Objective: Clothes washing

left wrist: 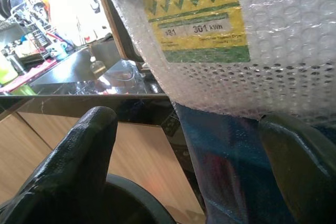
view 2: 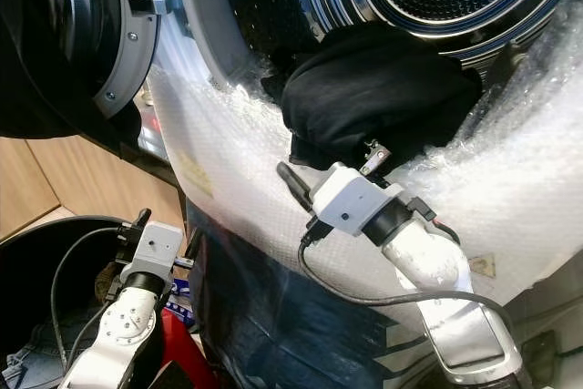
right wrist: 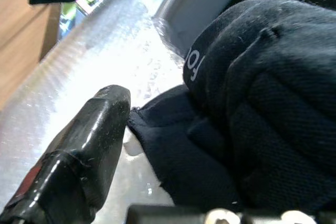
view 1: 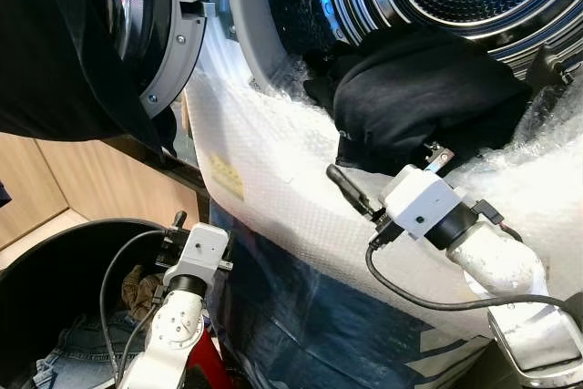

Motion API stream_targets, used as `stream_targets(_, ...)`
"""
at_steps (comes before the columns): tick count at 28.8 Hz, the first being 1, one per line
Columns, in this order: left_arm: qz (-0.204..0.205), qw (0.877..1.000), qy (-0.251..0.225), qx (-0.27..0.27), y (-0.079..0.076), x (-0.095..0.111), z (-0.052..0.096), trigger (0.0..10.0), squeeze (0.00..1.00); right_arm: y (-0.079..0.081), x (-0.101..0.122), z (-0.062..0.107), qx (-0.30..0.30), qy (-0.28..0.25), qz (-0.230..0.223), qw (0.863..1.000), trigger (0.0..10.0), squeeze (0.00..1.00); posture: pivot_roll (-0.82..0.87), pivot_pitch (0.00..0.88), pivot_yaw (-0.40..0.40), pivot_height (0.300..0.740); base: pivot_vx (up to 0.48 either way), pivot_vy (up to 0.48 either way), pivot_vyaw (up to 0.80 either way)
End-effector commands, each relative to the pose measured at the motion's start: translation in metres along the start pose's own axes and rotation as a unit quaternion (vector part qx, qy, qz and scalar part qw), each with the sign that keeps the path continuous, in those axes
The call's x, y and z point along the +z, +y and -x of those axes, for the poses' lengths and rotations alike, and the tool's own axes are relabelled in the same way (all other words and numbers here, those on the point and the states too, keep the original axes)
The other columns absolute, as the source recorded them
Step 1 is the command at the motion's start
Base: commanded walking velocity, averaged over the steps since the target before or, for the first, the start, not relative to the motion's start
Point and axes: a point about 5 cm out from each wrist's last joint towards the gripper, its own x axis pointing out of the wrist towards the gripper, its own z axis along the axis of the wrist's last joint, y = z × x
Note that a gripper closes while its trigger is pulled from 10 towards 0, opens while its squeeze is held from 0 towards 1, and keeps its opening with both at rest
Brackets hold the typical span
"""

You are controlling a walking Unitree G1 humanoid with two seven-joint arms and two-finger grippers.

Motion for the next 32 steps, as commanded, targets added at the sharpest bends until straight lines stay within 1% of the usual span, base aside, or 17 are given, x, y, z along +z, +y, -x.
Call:
stream_targets(1,-0.005,1.000,-0.002,-0.003,-0.0015,0.0011,0.0000,10.0,0.00,-0.0059,-0.0051,-0.0001,-0.014,0.013,0.010,1.000,10.0,0.00,0.07,0.031,-0.113,0.740,0.000,0.000,0.00)
stream_targets(6,-0.006,1.000,-0.004,-0.005,-0.0019,0.0016,0.0000,10.0,0.00,-0.0096,-0.0102,-0.0010,-0.021,0.024,0.040,0.999,10.0,0.00,0.07,0.025,-0.110,0.740,0.000,0.000,0.00)
stream_targets(12,-0.005,1.000,-0.005,-0.008,-0.0032,0.0016,0.0004,10.0,0.00,-0.0091,-0.0137,-0.0001,-0.021,0.032,0.050,0.998,10.0,0.00,0.07,0.010,-0.111,0.740,0.000,0.000,0.00)
stream_targets(13,-0.005,1.000,-0.005,-0.009,-0.0035,0.0016,0.0003,10.0,0.00,-0.0091,-0.0135,-0.0006,-0.022,0.031,0.047,0.998,7.6,0.00,0.07,0.008,-0.111,0.740,0.000,0.000,0.00)
stream_targets(15,-0.006,1.000,-0.005,-0.010,-0.0043,0.0014,0.0003,10.0,0.00,-0.0103,-0.0135,-0.0014,-0.028,0.032,0.043,0.998,0.0,0.00,0.07,0.002,-0.112,0.740,0.000,0.000,0.00)
stream_targets(20,-0.005,1.000,-0.006,-0.012,-0.0053,0.0017,0.0006,10.0,0.00,-0.0113,-0.0134,-0.0023,-0.029,0.032,0.044,0.998,0.0,0.00,0.07,0.000,-0.112,0.740,0.000,0.000,0.00)
stream_targets(26,-0.005,1.000,-0.005,-0.010,-0.0058,0.0018,0.0003,10.0,0.00,-0.0078,-0.0096,-0.0057,-0.031,0.027,0.027,0.999,0.0,0.00,0.08,0.001,-0.118,0.740,0.000,0.000,0.00)
stream_targets(28,-0.005,1.000,-0.003,-0.010,-0.0057,0.0005,0.0005,10.0,0.00,-0.0045,-0.0090,-0.0063,-0.025,0.026,0.012,0.999,0.0,0.00,0.07,0.001,-0.117,0.740,0.000,0.000,0.00)
stream_targets(32,-0.003,1.000,-0.003,-0.009,-0.0056,0.0004,0.0002,10.0,0.00,-0.0022,-0.0065,-0.0076,-0.021,0.021,0.002,1.000,0.0,0.00,0.07,0.000,-0.118,0.740,0.000,0.000,0.00)
